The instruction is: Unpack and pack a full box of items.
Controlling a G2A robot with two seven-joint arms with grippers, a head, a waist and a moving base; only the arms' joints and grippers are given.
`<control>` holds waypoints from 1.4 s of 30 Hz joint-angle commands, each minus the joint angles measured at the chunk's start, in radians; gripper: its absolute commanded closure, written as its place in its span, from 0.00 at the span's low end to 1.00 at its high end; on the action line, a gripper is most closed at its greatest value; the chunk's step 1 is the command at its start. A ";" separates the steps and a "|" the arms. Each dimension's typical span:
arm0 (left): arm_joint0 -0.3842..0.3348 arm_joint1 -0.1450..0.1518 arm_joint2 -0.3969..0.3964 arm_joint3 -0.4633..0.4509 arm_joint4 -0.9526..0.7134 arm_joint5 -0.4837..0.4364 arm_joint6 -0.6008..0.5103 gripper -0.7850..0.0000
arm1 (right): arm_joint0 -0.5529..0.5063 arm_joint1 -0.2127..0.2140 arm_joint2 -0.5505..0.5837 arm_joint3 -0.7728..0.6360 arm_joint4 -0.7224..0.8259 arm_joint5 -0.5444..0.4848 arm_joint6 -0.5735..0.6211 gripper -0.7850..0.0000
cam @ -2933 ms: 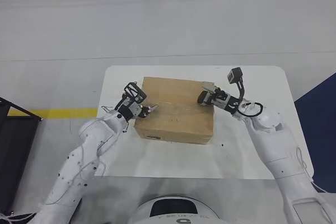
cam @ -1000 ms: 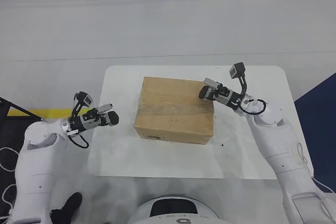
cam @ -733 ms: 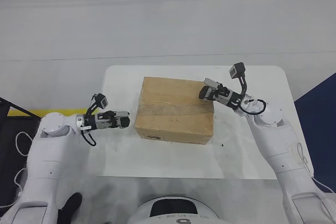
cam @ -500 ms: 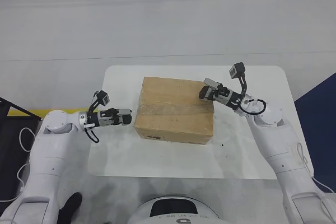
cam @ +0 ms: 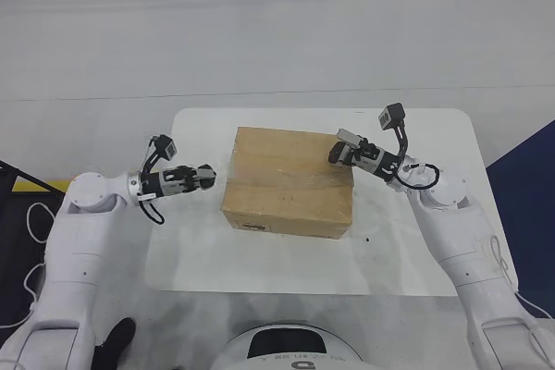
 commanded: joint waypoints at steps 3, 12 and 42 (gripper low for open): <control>0.023 0.011 -0.022 -0.080 0.045 -0.018 0.036 1.00 | 0.000 0.000 0.000 0.000 0.000 0.000 0.000 0.00; 0.064 0.029 -0.056 -0.174 0.095 0.019 0.109 1.00 | 0.000 0.000 0.000 0.000 0.000 0.000 0.000 0.00; 0.035 0.042 0.027 -0.122 0.140 0.071 0.187 1.00 | 0.000 0.000 0.000 0.000 0.000 0.000 0.000 0.00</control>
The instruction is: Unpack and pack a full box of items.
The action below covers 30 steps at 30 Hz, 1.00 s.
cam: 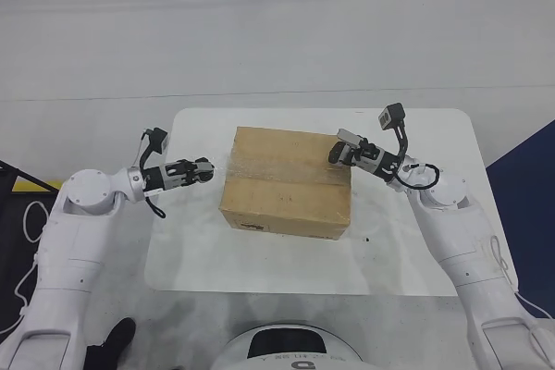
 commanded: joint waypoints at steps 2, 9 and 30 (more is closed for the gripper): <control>-0.004 0.001 0.005 0.005 -0.001 -0.001 0.001 1.00 | 0.000 0.000 0.000 0.000 0.000 0.000 0.000 0.00; -0.015 0.005 0.017 0.024 -0.001 0.001 0.000 1.00 | 0.000 0.000 0.000 0.000 0.000 0.000 0.000 0.00; -0.093 -0.002 0.103 0.135 0.003 -0.007 0.004 1.00 | 0.000 0.000 0.000 0.000 0.000 0.000 0.000 0.00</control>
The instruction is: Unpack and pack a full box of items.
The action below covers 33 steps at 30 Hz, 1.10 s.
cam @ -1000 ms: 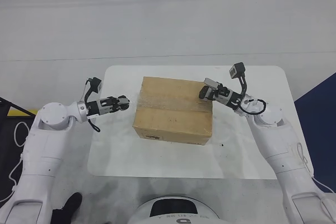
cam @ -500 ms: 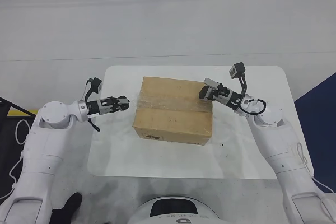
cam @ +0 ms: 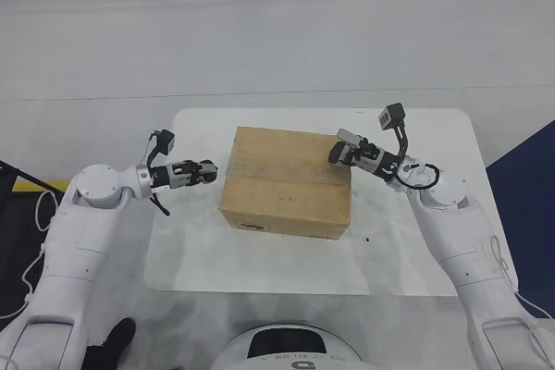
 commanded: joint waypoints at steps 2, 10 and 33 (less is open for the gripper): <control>-0.013 -0.002 0.013 0.018 0.000 -0.002 -0.001 1.00 | 0.000 0.000 0.000 0.000 0.000 0.000 0.000 0.00; -0.037 -0.008 0.052 0.050 0.000 -0.001 -0.003 1.00 | 0.000 0.000 0.000 0.000 0.000 0.000 0.000 0.00; -0.085 -0.019 0.125 0.103 0.010 -0.006 0.000 1.00 | -0.159 0.037 0.153 -0.161 0.107 0.075 0.121 0.00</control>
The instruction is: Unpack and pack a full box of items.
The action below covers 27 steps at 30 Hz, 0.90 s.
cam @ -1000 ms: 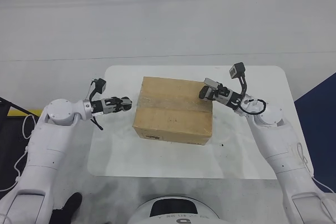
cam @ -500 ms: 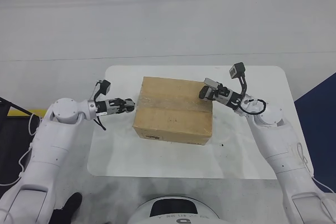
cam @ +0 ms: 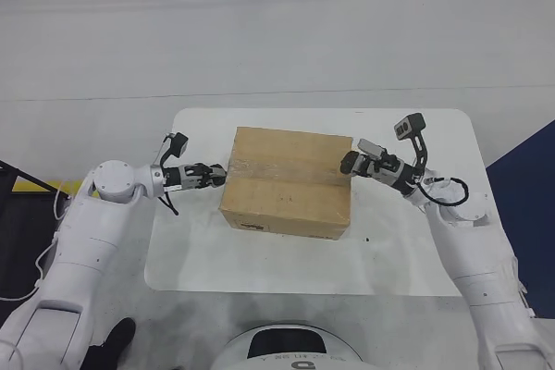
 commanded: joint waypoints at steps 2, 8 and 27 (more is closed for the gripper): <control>-0.004 -0.001 0.005 0.000 0.002 0.001 -0.001 1.00 | -0.001 0.001 0.003 -0.001 0.004 0.006 0.004 0.00; -0.004 -0.001 0.005 0.000 0.002 0.001 -0.001 1.00 | -0.003 0.001 0.003 0.001 -0.015 0.015 -0.016 0.00; -0.004 -0.001 0.005 0.000 0.002 0.001 -0.001 1.00 | 0.043 0.004 -0.093 -0.049 -0.230 0.267 -0.122 0.00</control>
